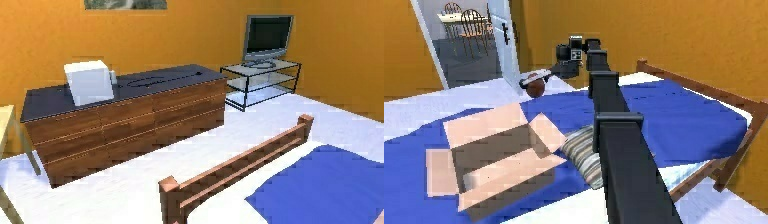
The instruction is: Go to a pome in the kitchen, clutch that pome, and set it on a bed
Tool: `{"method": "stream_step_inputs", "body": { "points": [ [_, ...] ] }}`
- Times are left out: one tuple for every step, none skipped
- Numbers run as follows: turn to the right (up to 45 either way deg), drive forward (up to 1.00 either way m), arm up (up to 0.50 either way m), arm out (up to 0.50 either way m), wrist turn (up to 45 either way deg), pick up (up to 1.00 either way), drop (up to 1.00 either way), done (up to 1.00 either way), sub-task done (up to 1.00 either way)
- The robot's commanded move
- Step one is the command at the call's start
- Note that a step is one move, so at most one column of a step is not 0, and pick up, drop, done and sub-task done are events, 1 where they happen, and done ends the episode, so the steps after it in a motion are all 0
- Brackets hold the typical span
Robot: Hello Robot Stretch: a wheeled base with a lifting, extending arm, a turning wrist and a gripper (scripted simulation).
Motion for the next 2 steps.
{"method": "stream_step_inputs", "body": {
  "points": [
    [0.0, 0.00, 0.00, 0.00, 39.0, 0.00, 0.00, 0.00, 0.00],
    [0.0, 0.00, -0.02, 0.00, 0.0, 0.00, 0.00, 0.00, 0.00]
  ]
}}
